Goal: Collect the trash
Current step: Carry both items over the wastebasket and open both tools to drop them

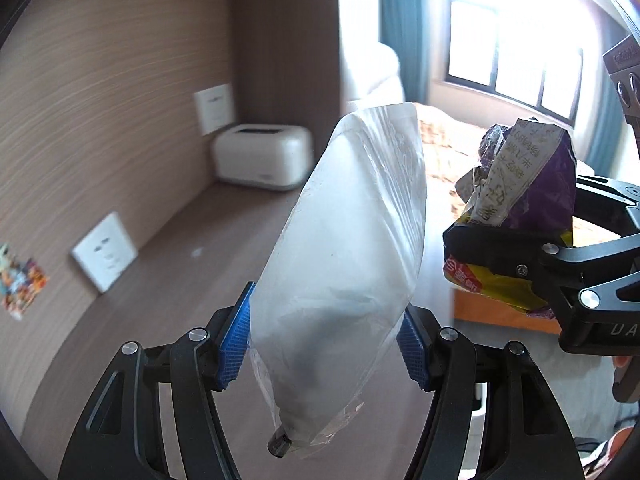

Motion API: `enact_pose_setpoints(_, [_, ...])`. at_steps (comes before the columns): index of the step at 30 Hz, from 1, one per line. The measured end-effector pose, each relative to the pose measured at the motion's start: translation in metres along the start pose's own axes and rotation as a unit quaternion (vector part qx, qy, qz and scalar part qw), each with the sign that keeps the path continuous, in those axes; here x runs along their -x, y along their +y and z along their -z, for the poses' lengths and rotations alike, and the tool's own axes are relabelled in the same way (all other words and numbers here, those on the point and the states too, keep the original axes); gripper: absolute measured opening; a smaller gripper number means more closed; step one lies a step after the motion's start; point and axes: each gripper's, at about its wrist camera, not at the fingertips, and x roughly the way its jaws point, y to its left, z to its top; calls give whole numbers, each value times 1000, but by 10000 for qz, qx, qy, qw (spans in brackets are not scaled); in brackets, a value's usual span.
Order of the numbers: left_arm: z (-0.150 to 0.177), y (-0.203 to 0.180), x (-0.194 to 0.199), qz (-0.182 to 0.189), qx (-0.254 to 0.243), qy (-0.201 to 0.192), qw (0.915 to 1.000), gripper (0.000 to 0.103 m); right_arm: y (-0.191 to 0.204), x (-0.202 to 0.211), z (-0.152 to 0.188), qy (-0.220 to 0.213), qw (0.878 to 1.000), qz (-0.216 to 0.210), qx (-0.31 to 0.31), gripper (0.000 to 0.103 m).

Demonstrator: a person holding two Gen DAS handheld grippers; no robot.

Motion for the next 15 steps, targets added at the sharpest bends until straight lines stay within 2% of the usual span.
enact_pose_setpoints(8, [-9,-81,-17,457,-517,134,9975,63,-62,48,38,-13,9969,521,-592,60])
enact_pose_setpoints(15, [-7,-145,-30,800,-906,322,9921,63,-106,69,71,129,9926,799,-901,60])
